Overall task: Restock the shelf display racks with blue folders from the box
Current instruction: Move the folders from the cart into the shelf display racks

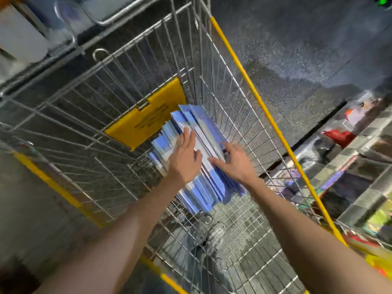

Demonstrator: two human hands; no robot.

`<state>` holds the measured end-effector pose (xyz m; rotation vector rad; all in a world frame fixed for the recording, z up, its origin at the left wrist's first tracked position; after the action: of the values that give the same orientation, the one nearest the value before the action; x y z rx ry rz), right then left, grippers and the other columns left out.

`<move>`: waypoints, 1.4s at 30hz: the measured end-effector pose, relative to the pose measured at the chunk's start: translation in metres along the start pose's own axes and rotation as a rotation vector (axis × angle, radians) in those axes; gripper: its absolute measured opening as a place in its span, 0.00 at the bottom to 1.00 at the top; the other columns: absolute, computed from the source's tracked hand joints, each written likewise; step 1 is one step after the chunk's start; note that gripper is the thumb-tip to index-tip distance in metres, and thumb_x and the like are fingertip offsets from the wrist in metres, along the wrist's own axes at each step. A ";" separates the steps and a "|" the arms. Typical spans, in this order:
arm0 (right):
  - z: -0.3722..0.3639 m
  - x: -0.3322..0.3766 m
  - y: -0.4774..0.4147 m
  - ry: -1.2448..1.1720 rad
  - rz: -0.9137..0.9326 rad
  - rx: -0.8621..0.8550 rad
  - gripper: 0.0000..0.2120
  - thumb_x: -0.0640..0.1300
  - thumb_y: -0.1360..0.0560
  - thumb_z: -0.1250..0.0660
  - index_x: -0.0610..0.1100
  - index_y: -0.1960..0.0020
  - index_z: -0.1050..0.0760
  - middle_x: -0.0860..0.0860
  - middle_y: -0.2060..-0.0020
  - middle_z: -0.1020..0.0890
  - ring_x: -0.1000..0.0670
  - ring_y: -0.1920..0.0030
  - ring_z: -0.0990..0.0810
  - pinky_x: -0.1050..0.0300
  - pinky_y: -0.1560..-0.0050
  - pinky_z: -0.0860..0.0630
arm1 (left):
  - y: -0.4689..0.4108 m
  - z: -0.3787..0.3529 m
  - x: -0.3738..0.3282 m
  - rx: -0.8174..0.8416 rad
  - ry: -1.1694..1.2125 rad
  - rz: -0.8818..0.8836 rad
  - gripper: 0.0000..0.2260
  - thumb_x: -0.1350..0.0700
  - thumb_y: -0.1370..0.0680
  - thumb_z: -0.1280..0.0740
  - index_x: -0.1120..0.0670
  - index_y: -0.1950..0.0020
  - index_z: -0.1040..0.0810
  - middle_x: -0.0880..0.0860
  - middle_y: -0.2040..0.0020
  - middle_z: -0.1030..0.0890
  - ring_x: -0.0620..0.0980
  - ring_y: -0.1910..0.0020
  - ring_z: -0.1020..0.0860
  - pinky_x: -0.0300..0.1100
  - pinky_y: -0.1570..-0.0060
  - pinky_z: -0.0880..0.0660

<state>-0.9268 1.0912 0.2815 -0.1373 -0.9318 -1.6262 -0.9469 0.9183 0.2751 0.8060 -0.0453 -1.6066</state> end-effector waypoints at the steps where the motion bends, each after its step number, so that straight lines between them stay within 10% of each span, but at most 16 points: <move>1: -0.001 0.003 -0.002 0.009 -0.002 0.034 0.33 0.60 0.26 0.28 0.42 0.29 0.30 0.47 0.45 0.25 0.46 0.44 0.24 0.54 0.43 0.28 | 0.000 0.002 0.001 -0.005 0.002 0.011 0.29 0.51 0.15 0.46 0.54 0.17 0.54 0.54 0.17 0.58 0.54 0.18 0.53 0.52 0.25 0.34; 6: 0.004 0.007 -0.006 0.040 0.087 0.067 0.28 0.58 0.24 0.31 0.41 0.31 0.27 0.43 0.45 0.22 0.44 0.51 0.21 0.45 0.45 0.23 | -0.001 0.015 0.010 0.014 0.000 -0.015 0.27 0.53 0.15 0.45 0.52 0.17 0.49 0.51 0.17 0.53 0.54 0.18 0.53 0.56 0.26 0.34; 11: 0.029 -0.010 -0.004 -0.163 -0.050 0.020 0.25 0.57 0.24 0.30 0.48 0.31 0.24 0.53 0.42 0.19 0.53 0.47 0.20 0.59 0.48 0.27 | 0.002 0.020 0.011 0.010 0.135 -0.012 0.26 0.54 0.16 0.43 0.51 0.17 0.45 0.50 0.17 0.50 0.55 0.18 0.52 0.62 0.26 0.36; 14: 0.030 0.001 -0.004 0.013 0.044 -0.007 0.16 0.51 0.18 0.36 0.39 0.42 0.23 0.48 0.57 0.20 0.50 0.57 0.25 0.58 0.55 0.34 | 0.004 0.026 0.007 -0.025 0.292 0.016 0.26 0.54 0.17 0.42 0.51 0.18 0.41 0.51 0.17 0.47 0.55 0.18 0.51 0.65 0.26 0.38; 20: 0.043 0.022 0.011 0.081 -0.028 -0.038 0.09 0.40 0.16 0.46 0.41 0.55 0.35 0.52 0.66 0.31 0.55 0.68 0.35 0.55 0.62 0.35 | 0.016 0.050 -0.016 -0.043 0.539 0.115 0.24 0.50 0.16 0.40 0.49 0.20 0.38 0.59 0.29 0.26 0.60 0.42 0.20 0.61 0.37 0.26; 27: 0.073 0.052 0.055 0.068 0.136 -0.107 0.09 0.40 0.17 0.41 0.43 0.56 0.36 0.43 0.65 0.28 0.46 0.65 0.34 0.53 0.61 0.37 | 0.027 0.062 -0.078 0.037 0.979 0.280 0.52 0.23 0.34 0.37 0.48 0.17 0.49 0.52 0.21 0.36 0.55 0.24 0.34 0.60 0.28 0.32; 31: 0.094 0.071 0.090 0.037 0.280 -0.163 0.11 0.42 0.17 0.40 0.43 0.58 0.34 0.48 0.68 0.30 0.47 0.67 0.34 0.53 0.62 0.39 | 0.041 0.072 -0.116 -0.061 1.083 0.269 0.50 0.29 0.26 0.35 0.51 0.17 0.56 0.51 0.19 0.40 0.55 0.22 0.38 0.56 0.27 0.33; 36: 0.135 0.094 0.132 -0.060 0.373 -0.234 0.15 0.48 0.18 0.38 0.39 0.58 0.31 0.50 0.69 0.31 0.50 0.68 0.34 0.54 0.64 0.42 | 0.081 0.117 -0.150 -0.383 0.911 0.090 0.19 0.44 0.16 0.40 0.60 0.42 0.24 0.54 0.55 0.20 0.54 0.52 0.22 0.43 0.54 0.34; 42: 0.162 0.120 0.180 -0.563 0.394 -0.100 0.09 0.42 0.20 0.32 0.37 0.54 0.26 0.52 0.63 0.26 0.60 0.63 0.30 0.65 0.60 0.33 | 0.124 0.163 -0.177 -0.465 0.895 -0.107 0.19 0.46 0.18 0.36 0.55 0.64 0.29 0.48 0.71 0.31 0.42 0.71 0.35 0.41 0.66 0.36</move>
<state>-0.8691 1.1027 0.5454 -0.8298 -1.1556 -1.2793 -0.9282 0.9807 0.5379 1.0885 0.9832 -1.1554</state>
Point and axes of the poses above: each hand's wrist, its own y-axis away from the middle knuckle, its own z-axis out of the back of the hand, x = y × z, the point moved 7 cm from there along -y, towards the middle knuckle
